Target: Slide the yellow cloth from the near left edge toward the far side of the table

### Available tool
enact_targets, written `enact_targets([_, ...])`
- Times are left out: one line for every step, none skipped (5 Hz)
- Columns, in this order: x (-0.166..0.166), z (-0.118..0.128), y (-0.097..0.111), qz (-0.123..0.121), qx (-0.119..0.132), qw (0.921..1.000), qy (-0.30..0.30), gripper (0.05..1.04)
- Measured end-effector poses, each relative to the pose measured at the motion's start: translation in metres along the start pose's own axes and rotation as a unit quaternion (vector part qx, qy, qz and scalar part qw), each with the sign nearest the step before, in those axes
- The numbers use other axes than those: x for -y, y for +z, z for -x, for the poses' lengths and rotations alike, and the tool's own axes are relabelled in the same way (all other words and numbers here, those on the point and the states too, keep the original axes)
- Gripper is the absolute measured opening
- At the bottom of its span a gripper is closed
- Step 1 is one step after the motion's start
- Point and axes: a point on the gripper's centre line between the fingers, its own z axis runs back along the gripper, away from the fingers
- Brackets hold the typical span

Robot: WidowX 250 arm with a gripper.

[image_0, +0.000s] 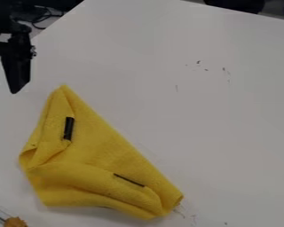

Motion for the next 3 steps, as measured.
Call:
enact_targets([0.003, 0.0, -0.007, 0.001, -0.008, 1.0, 0.003, 0.999])
enact_targets([0.03, -0.002, -0.032, 0.002, 0.004, 0.9987, -0.051, 0.999])
enact_targets([0.049, 0.001, -0.07, 0.014, -0.035, 0.9959, -0.082, 0.999])
